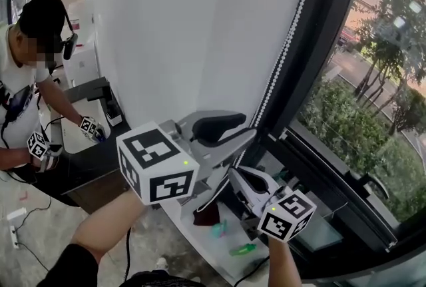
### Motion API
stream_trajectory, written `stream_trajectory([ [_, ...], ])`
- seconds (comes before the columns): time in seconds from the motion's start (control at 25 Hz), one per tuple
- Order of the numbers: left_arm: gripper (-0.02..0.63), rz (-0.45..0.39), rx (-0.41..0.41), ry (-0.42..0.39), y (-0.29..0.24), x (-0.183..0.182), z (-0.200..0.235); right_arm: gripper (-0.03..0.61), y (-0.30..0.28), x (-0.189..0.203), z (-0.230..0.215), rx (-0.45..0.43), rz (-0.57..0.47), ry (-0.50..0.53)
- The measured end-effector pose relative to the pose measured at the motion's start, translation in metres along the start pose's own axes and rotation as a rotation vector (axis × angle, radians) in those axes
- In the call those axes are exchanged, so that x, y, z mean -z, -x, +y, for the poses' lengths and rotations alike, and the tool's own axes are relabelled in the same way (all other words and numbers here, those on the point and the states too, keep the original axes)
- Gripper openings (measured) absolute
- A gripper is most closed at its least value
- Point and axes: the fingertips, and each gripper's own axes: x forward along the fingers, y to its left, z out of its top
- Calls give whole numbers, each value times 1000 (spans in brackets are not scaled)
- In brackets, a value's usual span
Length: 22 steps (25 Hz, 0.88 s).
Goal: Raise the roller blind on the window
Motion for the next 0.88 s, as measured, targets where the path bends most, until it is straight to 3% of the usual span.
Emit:
stream_trajectory([
  [0.28, 115, 5, 15, -54, -20, -13, -3, 6, 3, 29, 3, 5, 53, -27],
  [0.36, 87, 16, 9, -61, -23, -12, -2, 6, 2, 31, 4, 4, 65, -18],
  [0.44, 14, 22, 21, -47, -25, -9, -4, 8, 1, 34, 4, 10, 80, -14],
  [0.6, 12, -5, 5, -18, -13, -11, -1, 11, 13, 31, -4, 57, 140, 16],
  [0.68, 12, 4, 2, -10, -4, -10, -1, 57, 27, 9, -6, 42, 112, -21],
  [0.76, 12, 37, 2, -9, -2, 0, -2, 72, 44, -31, -2, -41, 14, -95],
  [0.88, 12, 124, 5, 11, -3, 42, 0, 120, 57, -90, 2, -122, -117, -119],
])
